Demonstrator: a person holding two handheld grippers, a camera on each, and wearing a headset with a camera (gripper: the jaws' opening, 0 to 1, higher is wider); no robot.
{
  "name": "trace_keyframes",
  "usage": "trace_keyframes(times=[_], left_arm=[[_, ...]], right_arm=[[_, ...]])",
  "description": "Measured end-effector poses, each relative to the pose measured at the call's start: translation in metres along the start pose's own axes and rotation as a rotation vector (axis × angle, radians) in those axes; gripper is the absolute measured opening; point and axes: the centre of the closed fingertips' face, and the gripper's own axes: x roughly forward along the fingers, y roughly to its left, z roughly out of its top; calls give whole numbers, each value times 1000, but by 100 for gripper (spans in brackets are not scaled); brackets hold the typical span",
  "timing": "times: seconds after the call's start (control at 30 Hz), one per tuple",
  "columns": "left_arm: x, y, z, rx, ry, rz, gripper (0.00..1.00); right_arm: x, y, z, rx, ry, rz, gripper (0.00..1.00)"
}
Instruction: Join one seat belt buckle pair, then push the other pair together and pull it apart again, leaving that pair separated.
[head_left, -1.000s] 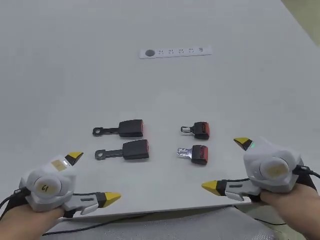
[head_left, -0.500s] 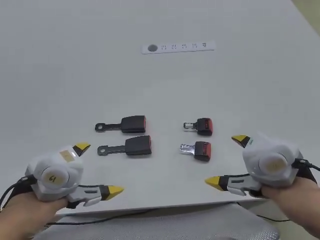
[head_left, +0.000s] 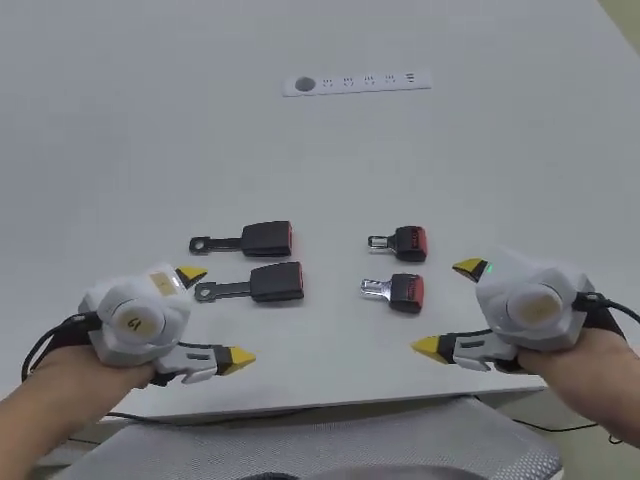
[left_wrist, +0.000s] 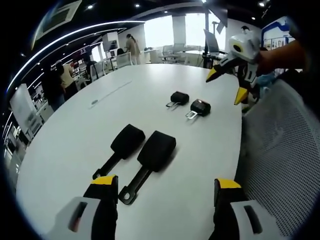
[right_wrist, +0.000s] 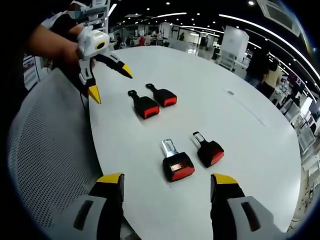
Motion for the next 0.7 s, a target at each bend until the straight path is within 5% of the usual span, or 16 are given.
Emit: trace_keyframes(times=[0.33, 0.7], left_arm=[[23, 4, -6, 95, 64, -44, 72], [43, 13, -9, 131, 112, -77, 63]], right_arm=[[14, 4, -2, -83, 40, 45, 63], [33, 2, 1, -141, 81, 92, 58]])
